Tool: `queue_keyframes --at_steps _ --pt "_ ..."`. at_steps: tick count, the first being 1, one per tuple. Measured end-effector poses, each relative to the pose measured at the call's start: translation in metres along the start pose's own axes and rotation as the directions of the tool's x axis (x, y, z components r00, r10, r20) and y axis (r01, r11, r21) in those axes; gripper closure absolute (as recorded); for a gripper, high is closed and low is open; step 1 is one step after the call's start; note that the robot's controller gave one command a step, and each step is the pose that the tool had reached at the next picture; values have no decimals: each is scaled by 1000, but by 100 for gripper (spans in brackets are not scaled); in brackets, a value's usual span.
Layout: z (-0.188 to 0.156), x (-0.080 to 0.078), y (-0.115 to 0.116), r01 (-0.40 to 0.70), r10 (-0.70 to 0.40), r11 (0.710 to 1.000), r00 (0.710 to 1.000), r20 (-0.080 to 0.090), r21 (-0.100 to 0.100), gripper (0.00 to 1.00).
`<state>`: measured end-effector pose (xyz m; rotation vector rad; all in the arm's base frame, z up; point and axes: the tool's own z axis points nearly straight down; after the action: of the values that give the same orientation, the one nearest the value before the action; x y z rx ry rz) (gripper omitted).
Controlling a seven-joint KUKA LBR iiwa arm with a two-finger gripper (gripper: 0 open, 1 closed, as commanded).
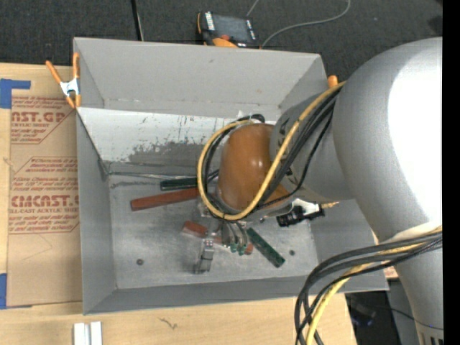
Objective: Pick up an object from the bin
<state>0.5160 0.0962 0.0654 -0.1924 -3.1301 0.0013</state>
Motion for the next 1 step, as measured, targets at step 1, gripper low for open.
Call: queue_keyframes --at_steps 1 --pt "0 0 1 0 0 1000 1000 6 -2 0"
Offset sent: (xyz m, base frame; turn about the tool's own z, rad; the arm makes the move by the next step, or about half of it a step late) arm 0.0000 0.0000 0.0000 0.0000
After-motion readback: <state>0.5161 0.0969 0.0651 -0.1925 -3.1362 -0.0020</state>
